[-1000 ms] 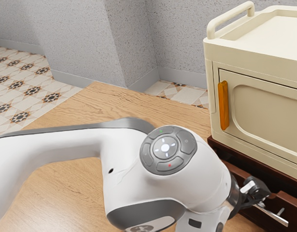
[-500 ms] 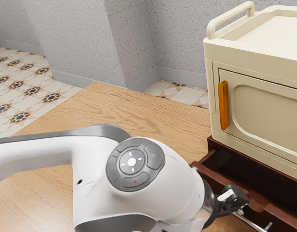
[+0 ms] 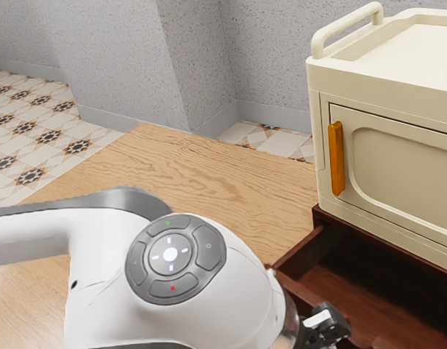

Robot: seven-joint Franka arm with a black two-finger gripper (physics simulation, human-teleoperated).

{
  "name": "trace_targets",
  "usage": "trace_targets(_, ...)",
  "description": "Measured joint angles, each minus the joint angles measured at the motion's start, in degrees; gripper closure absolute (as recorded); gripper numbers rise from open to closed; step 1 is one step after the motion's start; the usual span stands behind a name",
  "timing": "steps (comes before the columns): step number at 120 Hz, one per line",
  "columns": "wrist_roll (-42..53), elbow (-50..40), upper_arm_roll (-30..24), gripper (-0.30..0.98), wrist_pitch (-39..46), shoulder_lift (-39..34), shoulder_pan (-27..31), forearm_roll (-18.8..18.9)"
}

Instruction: Pull the drawer handle with one arm to open the drawer

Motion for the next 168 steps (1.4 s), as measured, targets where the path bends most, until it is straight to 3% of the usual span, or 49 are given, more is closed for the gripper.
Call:
trace_targets(15,-0.05,-1.04,0.18,0.15,-0.32,-1.55,-0.38,-1.19)
trace_targets(33,-0.32,-3.3,0.18,0.0,1.6,-2.83,-0.31,-1.71)
trace_targets(58,-0.8,-3.92,0.06,0.02,3.12,-4.2,-1.2,-2.16)
trace_targets(100,-1.74,-0.93,-0.69,0.0,-2.07,-7.43,-2.16,-2.15)
trace_targets(116,-1.97,3.7,-0.02,0.0,-4.65,-8.55,-1.79,-2.16)
trace_targets(137,-3.44,16.43,5.21,0.0,-12.54,-5.94,-1.14,-4.28)
trace_targets(154,-7.66,29.55,5.74,0.0,-22.97,0.91,4.08,-5.07)
trace_targets(168,-10.73,33.91,1.54,0.0,-29.86,3.15,16.72,-5.31)
